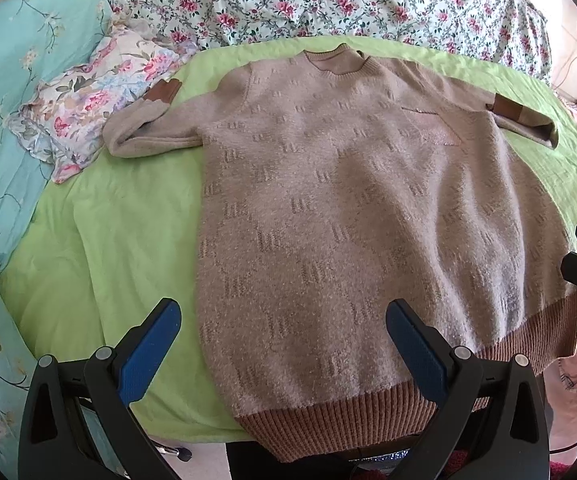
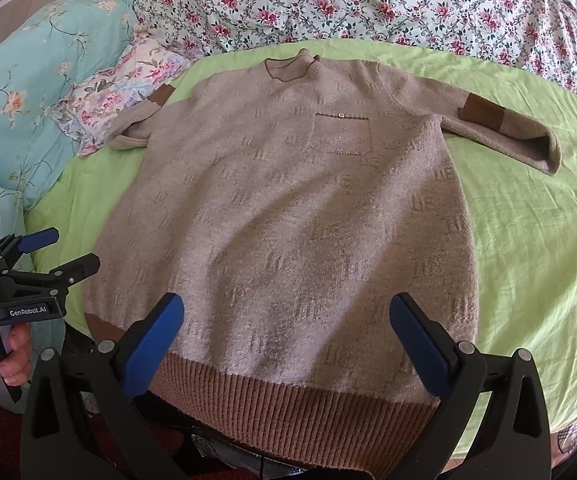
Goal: Fold small clothes
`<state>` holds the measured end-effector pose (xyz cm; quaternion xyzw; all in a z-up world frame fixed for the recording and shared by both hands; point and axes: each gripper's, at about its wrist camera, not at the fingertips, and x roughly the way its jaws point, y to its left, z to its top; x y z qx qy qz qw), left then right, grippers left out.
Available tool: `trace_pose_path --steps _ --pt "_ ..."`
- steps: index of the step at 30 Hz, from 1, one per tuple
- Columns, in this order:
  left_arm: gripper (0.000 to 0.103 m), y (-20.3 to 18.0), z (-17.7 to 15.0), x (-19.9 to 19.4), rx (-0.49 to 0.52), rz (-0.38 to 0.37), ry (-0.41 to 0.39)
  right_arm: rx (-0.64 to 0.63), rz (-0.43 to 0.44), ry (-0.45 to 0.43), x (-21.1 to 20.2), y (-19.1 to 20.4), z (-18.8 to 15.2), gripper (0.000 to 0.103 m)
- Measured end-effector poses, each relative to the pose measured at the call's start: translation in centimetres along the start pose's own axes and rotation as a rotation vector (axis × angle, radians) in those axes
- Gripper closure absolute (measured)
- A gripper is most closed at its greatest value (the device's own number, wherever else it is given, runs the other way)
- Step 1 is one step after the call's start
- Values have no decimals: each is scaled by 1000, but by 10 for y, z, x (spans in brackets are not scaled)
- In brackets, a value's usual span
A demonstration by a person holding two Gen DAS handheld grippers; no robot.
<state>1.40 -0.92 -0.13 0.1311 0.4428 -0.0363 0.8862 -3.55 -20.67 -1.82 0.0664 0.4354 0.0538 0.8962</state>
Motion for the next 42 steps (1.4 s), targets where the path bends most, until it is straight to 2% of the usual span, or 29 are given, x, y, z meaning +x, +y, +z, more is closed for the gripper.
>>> trace_pose_path --steps 6,8,11,13,17,20,21,24,27,28,29,31,32,33,35,37,40,42 --pt "0 0 2 14 -15 -31 23 16 -15 -27 7 -17 8 1" --pt "0 4 6 21 -34 -53 25 25 -20 -45 8 -30 18 1" --pt "0 7 15 31 -32 -45 54 37 -63 -71 10 -55 37 1" --pt "1 11 24 38 -39 -31 57 29 -97 -98 11 -75 55 1" --pt "0 17 45 50 -37 -12 100 -27 -237 -146 6 -124 108 1" --pt "0 19 64 57 -38 -4 95 10 -279 -153 16 -170 147 1" --pt "0 19 70 59 -38 -4 86 39 -264 -150 27 -184 156 1" --pt "0 19 86 66 -37 1 50 31 -313 -101 56 -217 185 1" --pt "0 16 99 79 -30 12 55 20 -290 -27 92 -239 204 1" --pt "0 15 102 83 -30 12 63 10 -309 -2 104 -244 207 2" --pt "0 14 105 88 -33 10 66 -3 -341 24 115 -249 209 4" --pt "0 12 112 97 -39 6 66 -8 -368 57 129 -255 205 31" --pt "0 11 115 101 -39 7 70 2 -367 60 130 -257 205 57" --pt "0 11 117 105 -38 4 72 24 -356 56 128 -258 204 76" --pt "0 9 118 110 -34 1 76 68 -322 12 118 -252 206 89" --pt "0 9 119 114 -31 -4 75 97 -270 -33 111 -237 208 91" --pt "1 8 117 116 -32 -10 74 147 -112 -102 103 -199 219 92" --pt "1 8 115 117 -39 -20 75 152 -40 -130 104 -168 228 92"
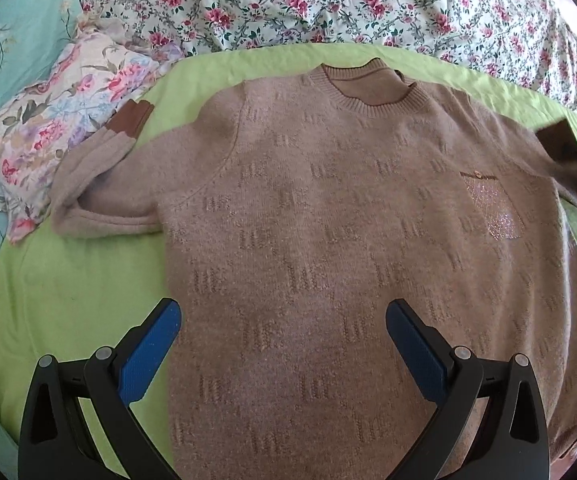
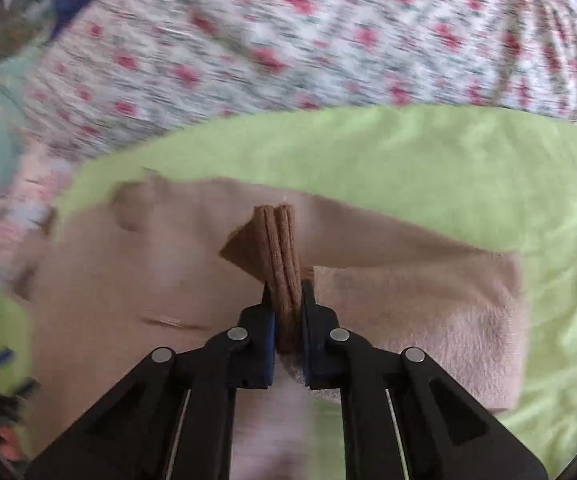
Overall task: Fold small clothes
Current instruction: 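Grasp the brown sleeve cuff with the right gripper and lift it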
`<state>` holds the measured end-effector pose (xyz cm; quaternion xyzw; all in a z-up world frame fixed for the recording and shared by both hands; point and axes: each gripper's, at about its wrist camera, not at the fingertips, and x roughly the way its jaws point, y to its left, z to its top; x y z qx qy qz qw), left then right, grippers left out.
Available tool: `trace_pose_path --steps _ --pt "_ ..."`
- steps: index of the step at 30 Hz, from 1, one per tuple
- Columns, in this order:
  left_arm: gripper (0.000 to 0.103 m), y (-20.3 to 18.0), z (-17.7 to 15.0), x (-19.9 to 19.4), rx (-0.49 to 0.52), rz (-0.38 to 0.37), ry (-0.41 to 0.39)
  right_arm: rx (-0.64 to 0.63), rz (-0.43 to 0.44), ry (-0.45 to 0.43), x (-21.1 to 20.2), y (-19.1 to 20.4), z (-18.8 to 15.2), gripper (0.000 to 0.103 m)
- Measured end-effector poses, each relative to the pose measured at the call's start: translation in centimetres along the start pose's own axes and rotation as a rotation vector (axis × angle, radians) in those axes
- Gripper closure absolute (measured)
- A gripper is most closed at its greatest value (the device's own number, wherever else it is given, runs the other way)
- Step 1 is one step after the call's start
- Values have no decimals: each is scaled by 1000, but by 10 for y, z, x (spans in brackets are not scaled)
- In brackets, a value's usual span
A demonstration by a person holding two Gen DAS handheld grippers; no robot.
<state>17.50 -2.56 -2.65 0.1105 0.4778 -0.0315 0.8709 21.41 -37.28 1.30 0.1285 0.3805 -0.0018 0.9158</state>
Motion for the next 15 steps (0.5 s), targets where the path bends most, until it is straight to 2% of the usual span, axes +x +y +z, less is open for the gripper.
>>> trace_pose_path --steps 4,8,11,15 --pt "0 3 -4 -3 -12 -17 -8 16 152 -37 16 76 5 92" --pt "0 11 -9 -9 -34 -26 -23 13 270 -11 44 139 -3 92" --pt "1 20 -13 -10 -56 -40 -26 -7 331 31 66 178 -10 92" --pt "1 31 -17 -8 -82 -56 -26 -15 372 83 93 211 -24 92"
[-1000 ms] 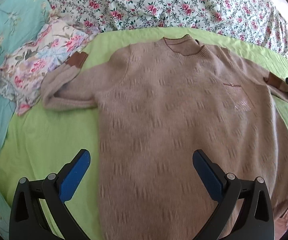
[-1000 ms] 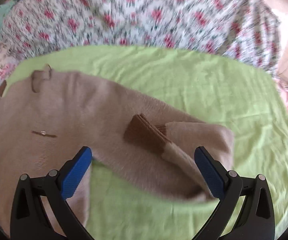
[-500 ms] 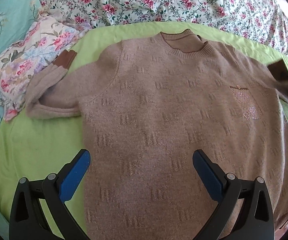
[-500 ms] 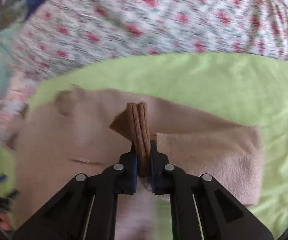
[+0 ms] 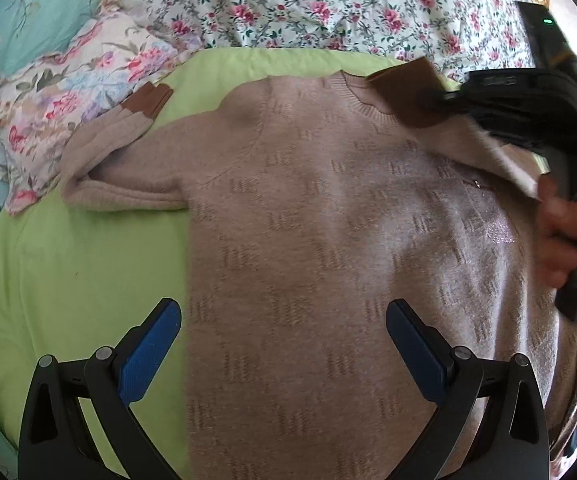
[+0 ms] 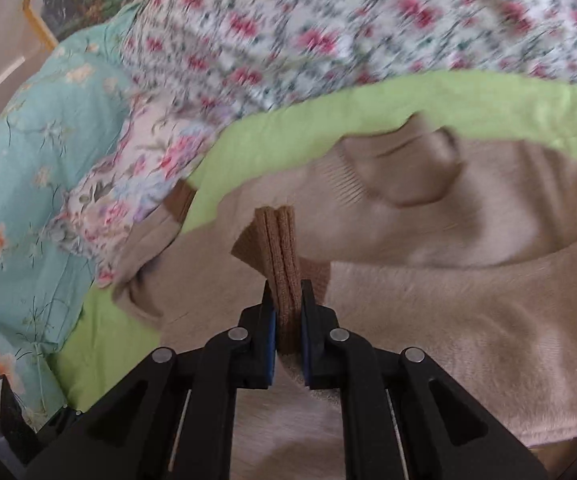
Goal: Fold small clothes
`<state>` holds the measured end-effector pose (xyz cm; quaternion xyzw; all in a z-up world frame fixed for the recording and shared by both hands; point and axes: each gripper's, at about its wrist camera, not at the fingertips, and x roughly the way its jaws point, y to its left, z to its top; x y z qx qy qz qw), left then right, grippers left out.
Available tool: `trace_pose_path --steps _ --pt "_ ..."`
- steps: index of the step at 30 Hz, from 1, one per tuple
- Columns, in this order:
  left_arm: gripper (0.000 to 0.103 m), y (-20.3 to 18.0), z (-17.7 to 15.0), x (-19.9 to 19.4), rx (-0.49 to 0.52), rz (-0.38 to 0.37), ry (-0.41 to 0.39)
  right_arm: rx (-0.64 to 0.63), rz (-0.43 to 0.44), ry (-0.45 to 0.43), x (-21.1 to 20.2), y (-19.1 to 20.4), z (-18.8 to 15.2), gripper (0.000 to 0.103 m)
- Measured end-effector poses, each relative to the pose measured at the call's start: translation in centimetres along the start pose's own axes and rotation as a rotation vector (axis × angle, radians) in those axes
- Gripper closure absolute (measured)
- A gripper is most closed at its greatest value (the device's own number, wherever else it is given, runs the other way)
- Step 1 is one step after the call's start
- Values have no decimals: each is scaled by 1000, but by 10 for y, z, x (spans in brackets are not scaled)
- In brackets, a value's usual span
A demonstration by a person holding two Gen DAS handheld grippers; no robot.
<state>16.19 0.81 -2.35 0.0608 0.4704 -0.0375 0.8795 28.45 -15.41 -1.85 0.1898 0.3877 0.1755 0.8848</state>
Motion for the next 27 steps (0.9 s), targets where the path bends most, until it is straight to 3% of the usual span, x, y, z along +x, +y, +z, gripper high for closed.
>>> trace_pose_path --steps 4,6,7,8,15,18,20,23,24,25,26,27 --pt "0 10 1 2 -36 -41 -9 -8 -2 30 25 10 -11 87" --pt "0 12 3 5 -60 -85 -18 12 28 69 34 9 -13 73" --pt "1 12 7 8 -70 -119 -22 26 58 76 33 7 -16 61" --pt "0 12 9 10 -80 -149 -25 34 72 68 27 6 -17 57" --pt "0 -1 50 51 -152 -365 12 83 45 -103 -71 -27 -26 56" --pt "1 -14 70 77 -164 -420 48 112 -7 -154 -111 -49 -35 55" --pt "2 -22 79 96 -169 -419 76 139 -41 -176 -134 -65 -43 54" --pt "19 -34 89 120 -176 -400 91 180 -90 -200 -158 -87 -52 50" --pt "31 -36 90 122 -169 -384 75 194 -102 -207 -163 -93 -54 49" --pt "53 -39 93 122 -155 -371 54 218 -118 -217 -169 -102 -57 49" --pt "66 -42 95 123 -138 -362 47 241 -131 -226 -174 -112 -59 49" --pt "91 -41 97 123 -135 -372 49 256 -140 -231 -178 -119 -60 49"
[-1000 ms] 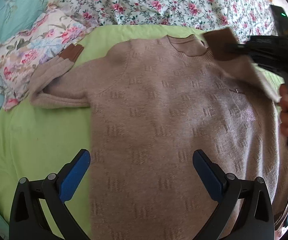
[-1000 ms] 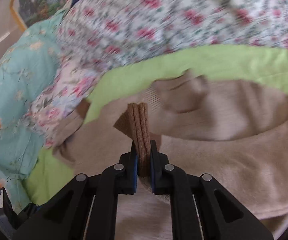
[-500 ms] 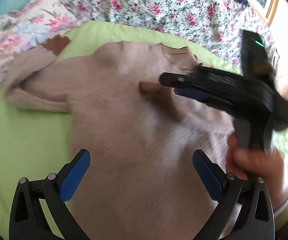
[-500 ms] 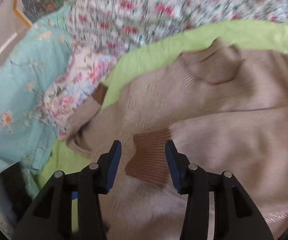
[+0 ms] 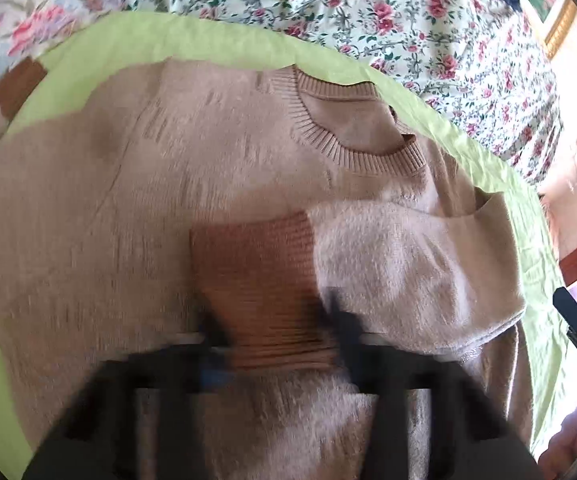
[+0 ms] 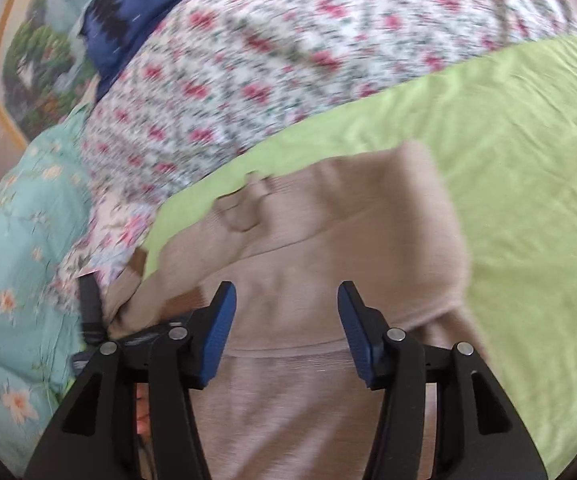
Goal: Fold small clothes
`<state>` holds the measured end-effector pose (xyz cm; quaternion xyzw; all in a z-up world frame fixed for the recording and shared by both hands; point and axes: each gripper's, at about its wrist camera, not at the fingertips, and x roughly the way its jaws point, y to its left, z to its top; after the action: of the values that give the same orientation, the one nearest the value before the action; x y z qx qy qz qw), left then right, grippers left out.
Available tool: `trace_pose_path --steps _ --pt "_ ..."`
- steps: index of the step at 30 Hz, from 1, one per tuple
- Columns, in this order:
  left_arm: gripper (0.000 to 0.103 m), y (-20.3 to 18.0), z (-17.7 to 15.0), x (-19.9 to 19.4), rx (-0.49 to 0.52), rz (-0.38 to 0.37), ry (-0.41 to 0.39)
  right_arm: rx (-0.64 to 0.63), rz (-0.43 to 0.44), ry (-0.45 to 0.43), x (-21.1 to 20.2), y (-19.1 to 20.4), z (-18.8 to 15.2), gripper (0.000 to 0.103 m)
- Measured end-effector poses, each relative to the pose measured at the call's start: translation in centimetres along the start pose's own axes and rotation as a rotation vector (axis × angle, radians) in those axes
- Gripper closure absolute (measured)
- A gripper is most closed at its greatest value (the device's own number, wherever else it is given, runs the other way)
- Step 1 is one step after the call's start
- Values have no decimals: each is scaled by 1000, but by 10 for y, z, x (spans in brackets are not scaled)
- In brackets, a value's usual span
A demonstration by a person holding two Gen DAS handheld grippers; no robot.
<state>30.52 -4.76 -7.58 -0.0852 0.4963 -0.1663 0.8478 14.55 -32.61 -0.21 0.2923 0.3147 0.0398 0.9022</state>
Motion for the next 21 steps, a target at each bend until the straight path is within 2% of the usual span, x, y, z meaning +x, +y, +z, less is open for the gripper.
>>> trace_pose_path --steps 1,3,4,6,9,11,14,17,19,21 --pt "96 2 3 -5 -11 -41 -2 13 -18 -7 -3 -9 2 48" --pt "96 8 7 -28 -20 -47 -67 35 -60 -19 -7 -25 8 46" --pt "96 14 9 -47 -14 -21 -127 45 -83 -25 -8 -33 11 45" --pt "97 32 13 -63 -25 42 -188 54 -113 -19 -1 -46 19 40" --pt "97 61 13 -56 -69 45 -154 49 -134 34 24 -57 32 38" --pt "96 66 9 -51 -75 40 -145 39 -146 69 44 -60 40 37" --pt "96 71 6 -51 -99 52 -170 26 -144 115 73 -64 53 36" --pt "96 88 -1 -62 -180 88 -222 21 -143 137 91 -62 62 34" --pt "96 96 0 -67 -217 66 -239 16 -130 148 100 -60 65 32" --pt "96 91 0 -67 -190 76 -237 2 -117 169 111 -57 66 31"
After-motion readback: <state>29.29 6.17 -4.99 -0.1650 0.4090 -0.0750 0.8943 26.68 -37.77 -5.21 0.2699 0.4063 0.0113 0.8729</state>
